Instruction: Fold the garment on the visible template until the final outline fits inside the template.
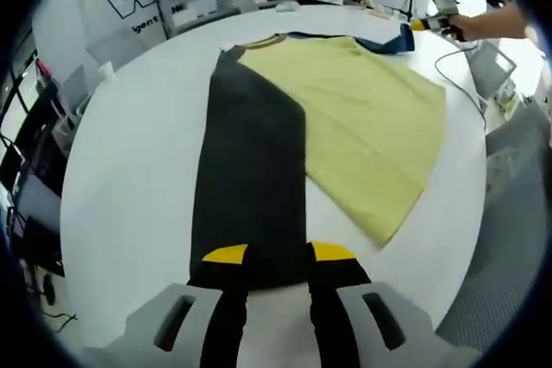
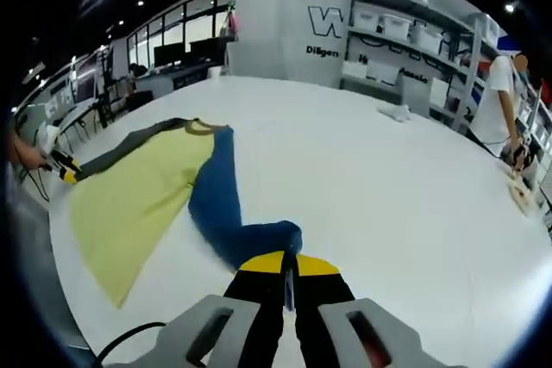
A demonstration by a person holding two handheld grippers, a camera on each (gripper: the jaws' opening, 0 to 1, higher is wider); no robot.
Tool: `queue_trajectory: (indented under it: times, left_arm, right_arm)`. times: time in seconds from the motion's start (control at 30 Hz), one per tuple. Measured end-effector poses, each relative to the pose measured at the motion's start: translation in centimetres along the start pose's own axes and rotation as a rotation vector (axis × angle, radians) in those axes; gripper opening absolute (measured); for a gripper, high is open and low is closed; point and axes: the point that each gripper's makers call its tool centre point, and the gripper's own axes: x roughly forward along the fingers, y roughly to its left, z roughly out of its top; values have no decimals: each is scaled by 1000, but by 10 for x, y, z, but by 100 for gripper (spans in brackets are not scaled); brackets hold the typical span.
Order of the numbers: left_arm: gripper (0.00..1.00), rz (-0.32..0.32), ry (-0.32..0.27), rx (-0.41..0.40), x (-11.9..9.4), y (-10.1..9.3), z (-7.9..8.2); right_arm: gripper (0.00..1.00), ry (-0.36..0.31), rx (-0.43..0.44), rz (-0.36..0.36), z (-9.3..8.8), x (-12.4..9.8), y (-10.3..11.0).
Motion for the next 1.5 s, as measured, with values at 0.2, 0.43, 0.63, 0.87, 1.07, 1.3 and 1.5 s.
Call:
queue_trajectory:
  times: [0.2,0.43,0.63,0.87,1.07,1.3,1.5]
  left_arm:
    - [27,3,6,-5,0,0,-1]
    - [27,7,13,-9,0,0,-1]
    - [27,9,19,-9,0,0,0]
    - [27,12,25,-14,0,-1,0]
    - [26,16,28,-20,1,-1,0]
    - [26,16,30,-23,1,-3,1]
    - [26,13,31,-20,1,-3,0]
  right_arm:
    - [0,-24,44,-37,15,1,-18]
    - [0,-40,98,-65,23,8,-41]
    - [0,-47,141,-103,30,13,-68]
    - [0,-5,208,-156,24,20,-94]
    - [0,48,272,-196,13,24,-105]
    - [0,88,512,-203,4,26,-109]
    - [0,133,455,-187,-4,29,-108]
